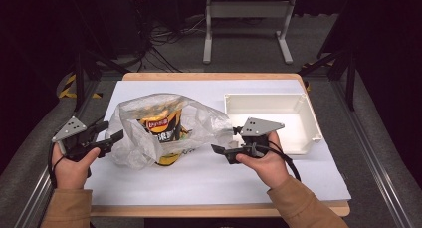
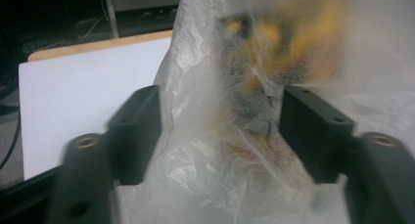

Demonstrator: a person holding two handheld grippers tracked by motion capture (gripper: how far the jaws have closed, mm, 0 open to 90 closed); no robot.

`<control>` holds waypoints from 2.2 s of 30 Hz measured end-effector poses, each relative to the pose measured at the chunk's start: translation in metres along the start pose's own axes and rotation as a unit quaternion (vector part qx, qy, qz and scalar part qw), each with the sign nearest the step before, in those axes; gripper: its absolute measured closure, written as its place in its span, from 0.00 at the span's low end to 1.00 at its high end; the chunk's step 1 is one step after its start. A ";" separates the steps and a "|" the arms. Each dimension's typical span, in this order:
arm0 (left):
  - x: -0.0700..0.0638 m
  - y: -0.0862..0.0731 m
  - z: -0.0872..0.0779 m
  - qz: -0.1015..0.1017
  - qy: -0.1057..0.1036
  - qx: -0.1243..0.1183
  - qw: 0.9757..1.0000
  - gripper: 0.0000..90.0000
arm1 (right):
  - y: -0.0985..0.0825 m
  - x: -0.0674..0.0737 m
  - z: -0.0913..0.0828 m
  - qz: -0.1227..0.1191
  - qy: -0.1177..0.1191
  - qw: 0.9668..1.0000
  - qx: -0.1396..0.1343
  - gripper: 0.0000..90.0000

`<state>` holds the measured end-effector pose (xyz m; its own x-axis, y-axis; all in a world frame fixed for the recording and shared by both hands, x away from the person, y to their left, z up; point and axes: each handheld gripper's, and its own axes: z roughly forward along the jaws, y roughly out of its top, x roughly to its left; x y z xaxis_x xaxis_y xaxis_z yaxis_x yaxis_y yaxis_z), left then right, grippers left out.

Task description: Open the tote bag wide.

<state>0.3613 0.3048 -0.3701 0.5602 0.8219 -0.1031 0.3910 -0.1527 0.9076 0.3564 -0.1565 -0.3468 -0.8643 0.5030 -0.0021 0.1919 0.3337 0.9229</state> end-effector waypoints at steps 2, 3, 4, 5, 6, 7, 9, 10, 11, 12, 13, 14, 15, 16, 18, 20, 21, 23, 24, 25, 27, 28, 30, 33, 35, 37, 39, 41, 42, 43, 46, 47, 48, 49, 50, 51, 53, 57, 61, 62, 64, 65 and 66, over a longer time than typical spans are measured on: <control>0.000 0.000 0.003 0.006 -0.001 0.006 1.000 0.60 | 0.000 0.000 0.001 -0.003 0.002 1.000 0.002 0.44; 0.001 0.001 0.004 0.007 0.000 0.007 1.000 0.65 | 0.000 0.000 0.002 -0.003 0.003 1.000 0.003 0.48; 0.001 0.001 0.005 0.008 0.001 0.006 1.000 0.70 | -0.001 0.000 0.003 0.000 0.008 1.000 0.004 0.53; 0.002 0.001 0.005 0.006 0.004 0.004 1.000 0.74 | -0.001 0.000 0.004 0.003 0.011 1.000 0.005 0.56; 0.003 0.001 0.005 0.005 0.007 0.002 1.000 0.77 | 0.000 -0.001 0.005 0.008 0.015 1.000 0.006 0.59; 0.003 0.001 0.005 0.004 0.009 0.000 1.000 0.82 | 0.000 -0.001 0.006 0.008 0.015 1.000 0.006 0.62; 0.004 0.001 0.005 0.001 0.006 -0.005 1.000 0.92 | 0.001 -0.002 0.007 0.008 0.015 1.000 0.003 0.69; 0.005 0.002 0.005 -0.001 0.003 -0.014 1.000 0.96 | 0.002 -0.002 0.008 0.008 0.014 1.000 -0.001 0.71; 0.005 0.003 0.005 -0.001 0.004 -0.018 1.000 0.99 | 0.003 -0.002 0.009 0.008 0.010 1.000 -0.004 0.73; 0.005 0.003 0.005 -0.001 0.004 -0.018 1.000 0.99 | 0.003 -0.002 0.009 0.008 0.010 1.000 -0.004 0.73; 0.006 0.003 0.005 -0.002 0.006 -0.021 1.000 0.99 | 0.004 -0.003 0.009 0.008 0.007 1.000 -0.007 0.75; 0.006 0.004 0.006 -0.005 0.008 -0.022 1.000 1.00 | 0.006 -0.004 0.009 0.008 0.005 1.000 -0.010 0.76; 0.007 0.004 0.007 -0.006 0.009 -0.024 1.000 1.00 | 0.009 -0.005 0.011 0.008 0.001 1.000 -0.015 0.79; 0.007 0.006 0.007 -0.007 0.014 -0.028 0.999 1.00 | 0.009 -0.006 0.011 0.007 0.000 1.000 -0.017 0.80; 0.008 0.007 0.007 -0.008 0.018 -0.032 0.999 1.00 | 0.011 -0.006 0.012 0.007 -0.001 1.000 -0.018 0.80; 0.008 0.009 0.007 -0.012 0.022 -0.038 0.999 1.00 | 0.013 -0.008 0.015 0.006 -0.003 1.000 -0.017 0.81; 0.010 0.010 0.008 -0.014 0.023 -0.041 0.999 1.00 | 0.013 -0.008 0.017 0.005 -0.004 1.000 -0.016 0.81; 0.011 0.011 0.011 -0.018 0.027 -0.041 0.999 1.00 | 0.015 -0.010 0.021 0.003 -0.006 1.000 -0.016 0.82; 0.013 0.011 0.014 -0.021 0.030 -0.039 0.999 1.00 | 0.017 -0.010 0.023 0.003 -0.007 1.000 -0.017 0.83; 0.015 0.011 0.016 -0.024 0.032 -0.036 0.999 1.00 | 0.019 -0.011 0.026 0.002 -0.008 1.000 -0.019 0.83; 0.019 0.009 0.021 -0.028 0.038 -0.029 0.998 1.00 | 0.022 -0.013 0.031 -0.002 -0.011 1.000 -0.020 0.84; 0.020 0.008 0.023 -0.029 0.039 -0.026 0.998 1.00 | 0.024 -0.014 0.034 -0.003 -0.013 1.000 -0.020 0.84; 0.023 0.006 0.026 -0.033 0.041 -0.023 0.998 1.00 | 0.026 -0.015 0.040 -0.005 -0.016 1.000 -0.018 0.84; 0.027 0.001 0.030 -0.042 0.040 -0.016 0.998 1.00 | 0.029 -0.017 0.046 -0.007 -0.018 1.000 -0.017 0.84; 0.030 -0.002 0.033 -0.044 0.038 -0.004 0.998 1.00 | 0.031 -0.018 0.051 -0.007 -0.021 1.000 -0.019 0.84; 0.032 -0.007 0.037 -0.052 0.031 0.004 0.998 1.00 | 0.032 -0.020 0.054 -0.005 -0.023 1.000 -0.018 0.84; 0.032 -0.012 0.041 -0.052 0.028 0.017 0.998 1.00 | 0.032 -0.023 0.059 0.000 -0.025 1.000 -0.014 0.84; 0.033 -0.016 0.044 -0.051 0.026 0.028 0.998 1.00 | 0.031 -0.026 0.063 0.005 -0.027 1.000 -0.010 0.84; 0.033 -0.016 0.044 -0.051 0.026 0.028 0.998 1.00 | 0.029 -0.027 0.066 0.006 -0.028 1.000 -0.006 0.84; 0.032 -0.017 0.044 -0.049 0.026 0.033 0.998 1.00 | 0.029 -0.027 0.066 0.006 -0.028 1.000 -0.006 0.84; 0.031 -0.022 0.048 -0.044 0.023 0.048 0.998 1.00 | 0.025 -0.028 0.073 0.008 -0.030 1.000 0.004 0.84; 0.031 -0.022 0.048 -0.044 0.023 0.048 0.998 1.00 | 0.025 -0.028 0.073 0.008 -0.030 1.000 0.004 0.84; 0.030 -0.024 0.050 -0.041 0.024 0.053 0.997 1.00 | 0.024 -0.028 0.074 0.008 -0.031 0.999 0.007 0.84; 0.029 -0.026 0.052 -0.040 0.023 0.059 0.997 1.00 | 0.023 -0.028 0.076 0.008 -0.031 0.999 0.010 0.84; 0.028 -0.028 0.053 -0.037 0.022 0.066 0.997 1.00 | 0.022 -0.028 0.077 0.009 -0.032 0.999 0.012 0.84; 0.027 -0.030 0.055 -0.033 0.020 0.075 0.996 1.00 | 0.021 -0.028 0.078 0.009 -0.031 0.999 0.014 0.84; 0.026 -0.032 0.059 -0.022 0.021 0.095 0.995 1.00 | 0.019 -0.027 0.080 0.006 -0.032 0.999 0.020 0.84; 0.024 -0.037 0.065 -0.018 0.016 0.113 0.993 1.00 | 0.015 -0.026 0.082 0.007 -0.032 0.999 0.028 0.84; 0.022 -0.042 0.070 -0.022 0.011 0.128 0.992 1.00 | 0.012 -0.025 0.085 0.008 -0.033 0.999 0.041 0.84; 0.021 -0.043 0.071 -0.024 0.008 0.131 0.991 1.00 | 0.010 -0.024 0.086 0.010 -0.033 0.998 0.045 0.84; 0.022 -0.045 0.071 -0.025 0.007 0.132 0.991 1.00 | 0.007 -0.024 0.087 0.013 -0.034 0.998 0.052 0.84; 0.022 -0.046 0.072 -0.027 0.004 0.134 0.991 1.00 | 0.005 -0.024 0.088 0.013 -0.034 0.998 0.055 0.84; 0.023 -0.047 0.072 -0.027 0.001 0.135 0.990 1.00 | 0.003 -0.024 0.089 0.015 -0.033 0.998 0.058 0.84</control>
<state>0.4085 0.2907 -0.4444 0.5325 0.8335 -0.1473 0.6012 -0.2500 0.7590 0.4188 -0.0967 -0.3776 -0.8253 0.5647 -0.0044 0.2728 0.4055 0.8724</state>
